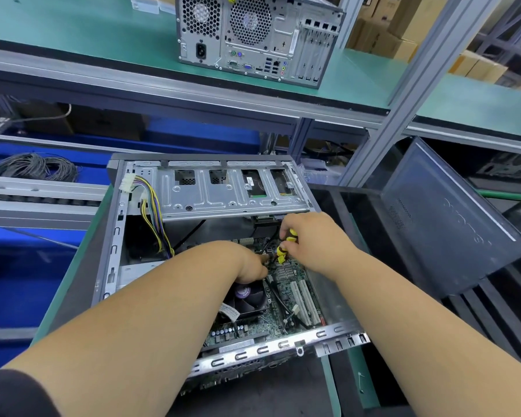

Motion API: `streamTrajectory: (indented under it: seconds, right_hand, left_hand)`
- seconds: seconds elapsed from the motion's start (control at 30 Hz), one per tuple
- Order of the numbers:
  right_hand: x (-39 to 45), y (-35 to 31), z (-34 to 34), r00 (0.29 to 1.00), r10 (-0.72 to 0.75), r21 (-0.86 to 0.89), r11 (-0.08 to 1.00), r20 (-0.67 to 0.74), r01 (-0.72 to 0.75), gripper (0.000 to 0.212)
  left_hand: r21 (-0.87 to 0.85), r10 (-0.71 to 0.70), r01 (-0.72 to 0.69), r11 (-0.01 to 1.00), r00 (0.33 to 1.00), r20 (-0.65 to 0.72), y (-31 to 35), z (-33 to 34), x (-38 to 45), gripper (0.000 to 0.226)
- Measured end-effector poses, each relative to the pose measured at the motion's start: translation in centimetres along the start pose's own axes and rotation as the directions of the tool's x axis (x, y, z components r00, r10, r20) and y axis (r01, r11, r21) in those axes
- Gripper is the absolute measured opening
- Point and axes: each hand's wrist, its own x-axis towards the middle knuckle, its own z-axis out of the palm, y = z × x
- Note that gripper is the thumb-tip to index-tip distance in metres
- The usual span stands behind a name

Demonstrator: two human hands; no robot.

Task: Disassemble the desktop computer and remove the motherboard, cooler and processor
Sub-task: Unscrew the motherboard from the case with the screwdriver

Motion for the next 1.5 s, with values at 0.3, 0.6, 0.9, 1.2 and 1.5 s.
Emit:
streamTrajectory:
  seconds: [0.3,0.6,0.9,1.2,1.5]
  right_hand:
    - [0.4,0.6,1.7,0.994,-0.042,-0.158,0.987,-0.105,0.025,0.029]
    - [0.2,1.2,1.4,0.995,-0.093,-0.07,0.993,-0.024,0.091,0.002]
    - [0.2,0.7,1.6,0.996,-0.009,-0.112,0.994,-0.092,-0.001,0.035]
    - [-0.1,1.1,1.3,0.996,-0.008,-0.016,1.0,-0.093,0.007,0.017]
    - [0.2,1.1,1.3,0.994,0.011,0.016,1.0,-0.111,-0.01,0.02]
  left_hand:
    - [-0.011,-0.021,0.021,1.0,1.0,0.005,-0.2,0.2,0.5,0.056]
    - [-0.027,-0.054,0.054,0.998,0.998,0.011,0.4,0.0,-0.2,0.055]
    - [-0.033,-0.082,0.081,0.996,0.997,-0.016,0.8,0.0,-0.9,0.054]
    - [-0.095,-0.084,0.081,0.992,0.996,-0.034,0.8,0.1,-1.2,0.052]
    - [-0.113,-0.077,0.074,0.991,0.997,-0.028,0.3,0.0,-0.6,0.053]
